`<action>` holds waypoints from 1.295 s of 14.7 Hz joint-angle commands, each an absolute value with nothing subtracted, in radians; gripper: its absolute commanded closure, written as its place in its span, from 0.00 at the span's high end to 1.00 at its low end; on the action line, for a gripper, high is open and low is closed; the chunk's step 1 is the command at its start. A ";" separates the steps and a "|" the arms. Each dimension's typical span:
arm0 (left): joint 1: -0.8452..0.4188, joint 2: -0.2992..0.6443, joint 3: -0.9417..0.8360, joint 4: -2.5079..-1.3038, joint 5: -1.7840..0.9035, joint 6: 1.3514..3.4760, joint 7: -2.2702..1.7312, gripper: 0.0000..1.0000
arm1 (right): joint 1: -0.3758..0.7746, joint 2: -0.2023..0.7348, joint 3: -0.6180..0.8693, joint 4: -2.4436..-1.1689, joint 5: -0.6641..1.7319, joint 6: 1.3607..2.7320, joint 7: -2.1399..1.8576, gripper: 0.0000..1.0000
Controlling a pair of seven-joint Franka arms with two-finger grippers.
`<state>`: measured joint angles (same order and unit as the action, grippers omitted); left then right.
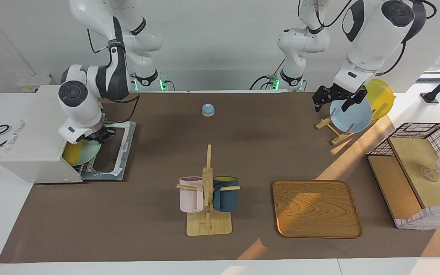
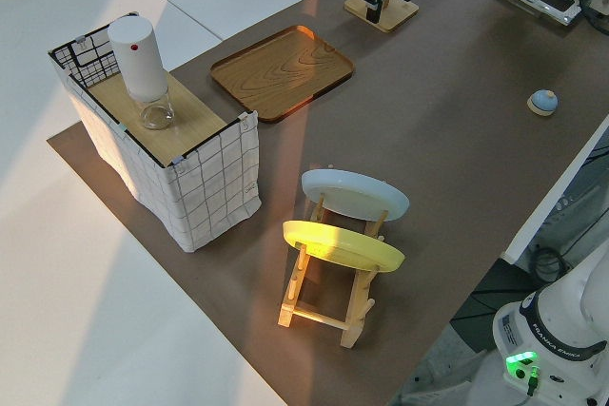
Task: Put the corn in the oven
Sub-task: 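Carry the plate with corn into the open oven with the right gripper, then release the plate inside the oven and pull the right gripper out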
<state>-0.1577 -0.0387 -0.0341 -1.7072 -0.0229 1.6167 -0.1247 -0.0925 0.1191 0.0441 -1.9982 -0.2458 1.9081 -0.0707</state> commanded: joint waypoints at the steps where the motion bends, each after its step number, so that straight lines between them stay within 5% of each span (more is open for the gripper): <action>1: -0.144 -0.060 -0.043 -1.724 -0.014 1.626 -0.114 1.00 | -0.110 0.097 0.057 -2.028 -0.242 1.937 -0.089 0.26; 3: -0.144 -0.060 -0.043 -1.724 -0.014 1.626 -0.114 1.00 | -0.107 0.101 0.057 -2.019 -0.216 1.931 -0.090 0.37; 5: -0.144 -0.060 -0.043 -1.724 -0.014 1.626 -0.114 1.00 | -0.088 0.113 0.063 -1.971 -0.195 1.896 -0.087 0.35; 6: -0.144 -0.060 -0.043 -1.724 -0.014 1.626 -0.114 1.00 | -0.069 0.121 0.063 -1.951 -0.177 1.891 -0.083 0.29; 8: -0.144 -0.058 -0.043 -1.724 -0.014 1.626 -0.114 1.00 | -0.029 0.124 0.063 -1.962 -0.153 1.945 -0.025 0.00; 13: -0.144 -0.060 -0.043 -1.724 -0.014 1.626 -0.114 1.00 | 0.038 0.164 0.063 -2.101 -0.147 2.157 0.129 0.00; 19: -0.143 -0.060 -0.043 -1.724 -0.014 1.626 -0.114 1.00 | 0.018 0.189 0.061 -2.143 -0.147 2.198 0.126 0.00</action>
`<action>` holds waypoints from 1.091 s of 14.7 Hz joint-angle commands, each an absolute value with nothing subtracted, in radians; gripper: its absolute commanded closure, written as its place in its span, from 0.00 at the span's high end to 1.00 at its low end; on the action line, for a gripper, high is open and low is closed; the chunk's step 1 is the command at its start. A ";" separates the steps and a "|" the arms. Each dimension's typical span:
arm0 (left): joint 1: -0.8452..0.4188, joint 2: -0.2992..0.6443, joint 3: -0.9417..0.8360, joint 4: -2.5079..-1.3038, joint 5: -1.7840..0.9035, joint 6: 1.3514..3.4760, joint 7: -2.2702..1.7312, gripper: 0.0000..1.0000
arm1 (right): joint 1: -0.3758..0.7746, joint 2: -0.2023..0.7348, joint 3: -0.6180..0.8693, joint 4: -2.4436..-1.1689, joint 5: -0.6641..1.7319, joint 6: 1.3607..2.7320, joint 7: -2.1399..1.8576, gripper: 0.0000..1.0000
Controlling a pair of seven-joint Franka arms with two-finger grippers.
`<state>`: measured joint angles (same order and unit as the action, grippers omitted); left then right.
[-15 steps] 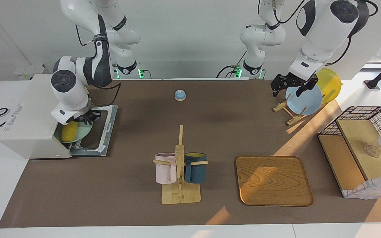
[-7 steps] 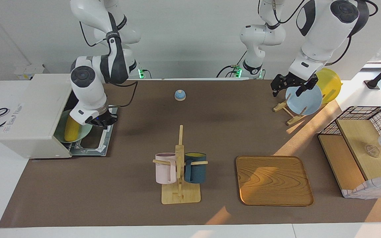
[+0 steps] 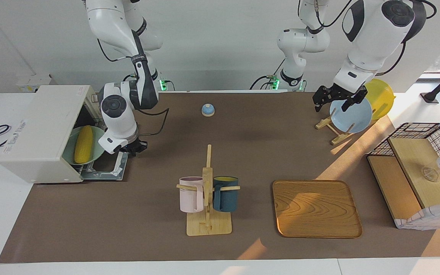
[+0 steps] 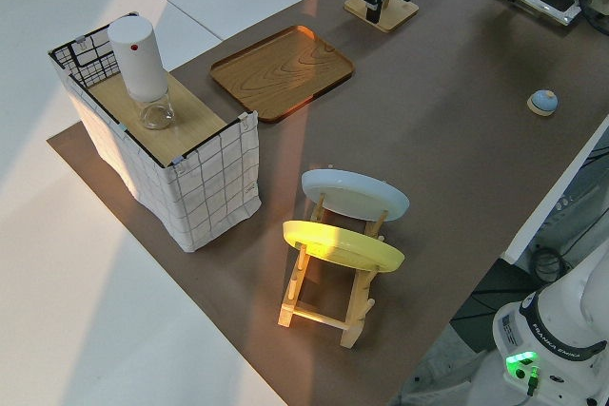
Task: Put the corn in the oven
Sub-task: 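Release the plate inside the oven and pull the right gripper out, then push the oven door shut with the right gripper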
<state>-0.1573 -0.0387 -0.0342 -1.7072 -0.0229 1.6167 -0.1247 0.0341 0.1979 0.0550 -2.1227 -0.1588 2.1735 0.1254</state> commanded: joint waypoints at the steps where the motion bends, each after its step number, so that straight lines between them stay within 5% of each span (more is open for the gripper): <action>1: -0.144 -0.060 -0.043 -1.724 -0.014 1.626 -0.114 1.00 | 0.008 0.189 0.061 -2.151 -0.147 2.207 0.120 0.00; 6: -0.144 -0.060 -0.043 -1.724 -0.014 1.626 -0.114 1.00 | -0.005 0.190 0.060 -2.152 -0.164 2.201 0.092 0.00; 16: -0.144 -0.060 -0.043 -1.724 -0.014 1.626 -0.114 1.00 | -0.153 0.088 0.051 -1.890 -0.198 1.751 -0.219 0.00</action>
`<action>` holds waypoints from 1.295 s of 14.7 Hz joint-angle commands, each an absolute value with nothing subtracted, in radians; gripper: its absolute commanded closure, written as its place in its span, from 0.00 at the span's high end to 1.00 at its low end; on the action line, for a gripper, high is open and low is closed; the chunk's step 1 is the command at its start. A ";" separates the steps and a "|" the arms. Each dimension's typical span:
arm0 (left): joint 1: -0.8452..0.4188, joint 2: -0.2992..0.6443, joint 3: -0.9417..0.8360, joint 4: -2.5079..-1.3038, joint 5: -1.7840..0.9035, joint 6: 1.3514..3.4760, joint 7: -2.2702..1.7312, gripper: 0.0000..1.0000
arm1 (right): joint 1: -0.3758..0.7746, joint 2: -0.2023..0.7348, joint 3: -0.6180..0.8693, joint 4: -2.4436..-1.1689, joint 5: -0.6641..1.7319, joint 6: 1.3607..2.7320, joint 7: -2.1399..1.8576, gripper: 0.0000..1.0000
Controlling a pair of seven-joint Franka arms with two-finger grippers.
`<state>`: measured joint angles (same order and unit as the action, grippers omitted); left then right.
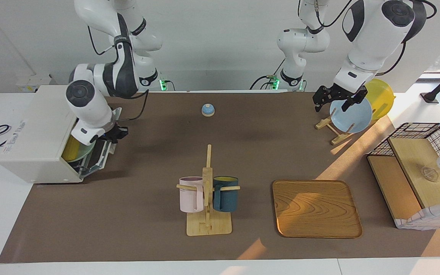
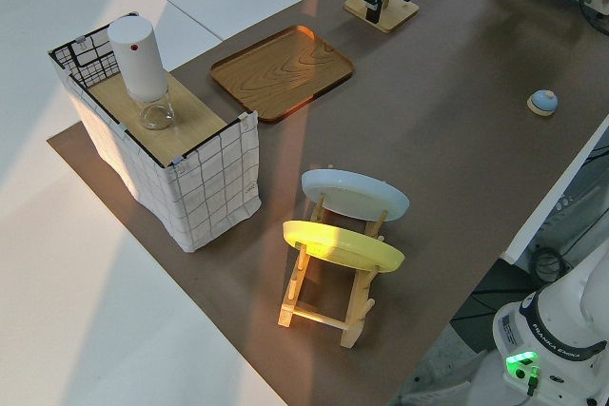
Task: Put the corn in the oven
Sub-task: 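Push the oven door shut with the right gripper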
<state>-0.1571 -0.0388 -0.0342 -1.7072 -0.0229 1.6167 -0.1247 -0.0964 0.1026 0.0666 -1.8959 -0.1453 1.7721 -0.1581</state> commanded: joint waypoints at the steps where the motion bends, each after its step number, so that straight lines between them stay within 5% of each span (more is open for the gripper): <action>1: -0.144 -0.060 -0.043 -1.724 -0.014 1.626 -0.114 1.00 | -0.158 0.068 0.051 -1.884 -0.198 1.727 -0.244 0.00; 5: -0.144 -0.060 -0.043 -1.724 -0.014 1.625 -0.114 1.00 | -0.175 0.006 0.055 -1.804 -0.183 1.608 -0.310 0.00; 6: -0.144 -0.060 -0.043 -1.724 -0.014 1.626 -0.114 1.00 | -0.169 -0.003 0.063 -1.755 -0.170 1.564 -0.310 0.07; 8: -0.144 -0.060 -0.043 -1.724 -0.014 1.626 -0.114 1.00 | -0.149 -0.002 0.081 -1.671 -0.131 1.499 -0.304 0.40; 9: -0.144 -0.060 -0.043 -1.724 -0.014 1.626 -0.114 1.00 | -0.147 -0.003 0.084 -1.655 -0.114 1.480 -0.301 0.64; 10: -0.144 -0.058 -0.043 -1.724 -0.014 1.626 -0.114 1.00 | -0.149 -0.006 0.083 -1.646 -0.062 1.473 -0.298 1.00; 19: -0.143 -0.060 -0.043 -1.724 -0.014 1.626 -0.114 1.00 | -0.094 0.011 0.094 -1.592 -0.035 1.459 -0.121 1.00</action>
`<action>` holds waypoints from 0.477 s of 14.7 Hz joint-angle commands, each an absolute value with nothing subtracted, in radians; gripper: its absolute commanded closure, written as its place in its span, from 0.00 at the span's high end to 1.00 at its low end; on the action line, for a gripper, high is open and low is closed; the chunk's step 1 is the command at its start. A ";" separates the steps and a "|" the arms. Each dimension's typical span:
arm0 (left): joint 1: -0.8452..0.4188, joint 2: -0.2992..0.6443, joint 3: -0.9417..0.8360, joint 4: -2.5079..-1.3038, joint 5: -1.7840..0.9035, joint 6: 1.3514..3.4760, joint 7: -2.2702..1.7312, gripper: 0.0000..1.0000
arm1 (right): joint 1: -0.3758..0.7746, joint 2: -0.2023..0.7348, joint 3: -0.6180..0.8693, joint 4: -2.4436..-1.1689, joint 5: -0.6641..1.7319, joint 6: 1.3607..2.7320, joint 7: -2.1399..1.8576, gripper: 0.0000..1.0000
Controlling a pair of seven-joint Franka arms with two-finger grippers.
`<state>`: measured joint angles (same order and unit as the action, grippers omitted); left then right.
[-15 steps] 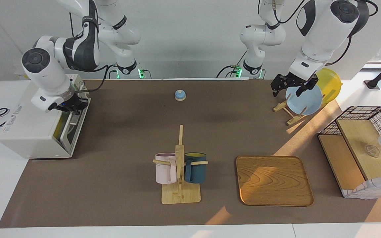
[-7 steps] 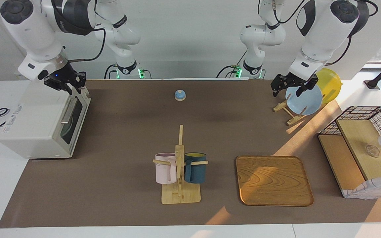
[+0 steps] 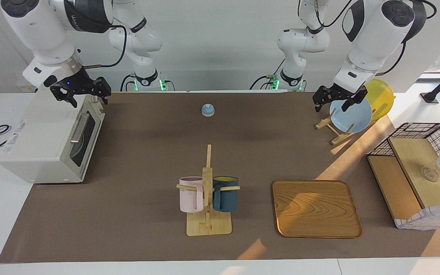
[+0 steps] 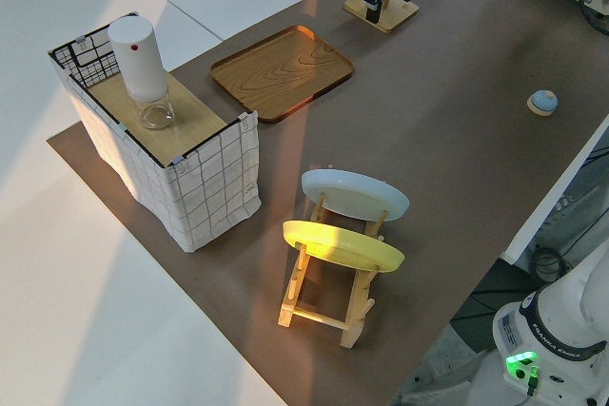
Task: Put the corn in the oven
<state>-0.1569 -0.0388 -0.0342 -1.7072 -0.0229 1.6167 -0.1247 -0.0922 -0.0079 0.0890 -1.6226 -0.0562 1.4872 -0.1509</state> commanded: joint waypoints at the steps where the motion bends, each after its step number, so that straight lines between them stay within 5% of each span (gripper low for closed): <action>1: -0.144 -0.058 -0.043 -1.724 -0.014 1.625 -0.114 1.00 | -0.092 0.020 0.094 -1.576 -0.035 1.448 -0.118 1.00; 7: -0.144 -0.060 -0.043 -1.724 -0.014 1.626 -0.114 1.00 | -0.081 0.025 0.094 -1.552 -0.031 1.431 -0.114 1.00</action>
<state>-0.1567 -0.0388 -0.0342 -1.7072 -0.0229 1.6167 -0.1247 -0.0805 0.0167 0.0925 -1.5800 -0.0556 1.4516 -0.1277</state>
